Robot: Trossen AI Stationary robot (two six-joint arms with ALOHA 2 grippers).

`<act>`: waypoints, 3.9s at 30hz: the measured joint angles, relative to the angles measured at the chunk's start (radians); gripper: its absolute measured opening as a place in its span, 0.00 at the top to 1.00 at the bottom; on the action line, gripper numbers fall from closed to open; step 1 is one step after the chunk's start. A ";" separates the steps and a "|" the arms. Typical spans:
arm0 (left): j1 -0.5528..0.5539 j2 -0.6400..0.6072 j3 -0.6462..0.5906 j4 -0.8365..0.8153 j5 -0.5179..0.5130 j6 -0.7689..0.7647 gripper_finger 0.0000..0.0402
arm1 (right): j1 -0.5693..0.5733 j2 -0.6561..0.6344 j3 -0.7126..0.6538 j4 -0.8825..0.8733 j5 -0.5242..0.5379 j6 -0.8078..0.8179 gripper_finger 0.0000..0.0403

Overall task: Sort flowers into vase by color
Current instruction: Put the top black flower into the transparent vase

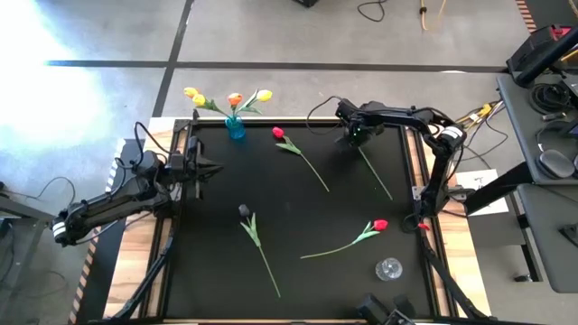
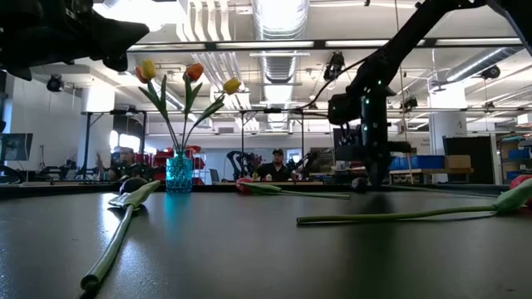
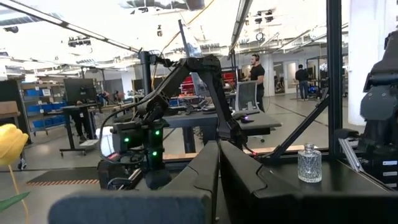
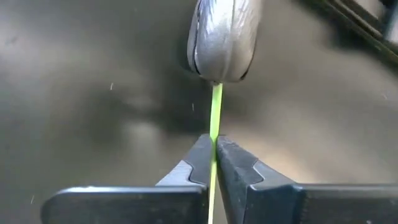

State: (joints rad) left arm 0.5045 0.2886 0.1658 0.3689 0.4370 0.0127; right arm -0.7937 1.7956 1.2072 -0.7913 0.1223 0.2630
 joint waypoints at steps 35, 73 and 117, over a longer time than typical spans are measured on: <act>0.000 0.060 0.000 0.143 -0.011 -0.008 1.00 | 1.463 -0.513 0.299 -0.451 0.819 0.758 0.98; 0.000 0.122 0.000 0.224 -0.009 0.004 1.00 | 1.759 -0.125 0.737 -0.780 0.925 0.913 0.98; 0.000 0.157 0.000 0.222 -0.009 -0.026 1.00 | 1.797 -0.136 0.539 -0.780 0.724 1.170 0.89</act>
State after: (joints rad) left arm 0.5046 0.4454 0.1661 0.5911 0.4282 -0.0132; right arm 1.0030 1.6600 1.7462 -1.5711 0.8464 1.4327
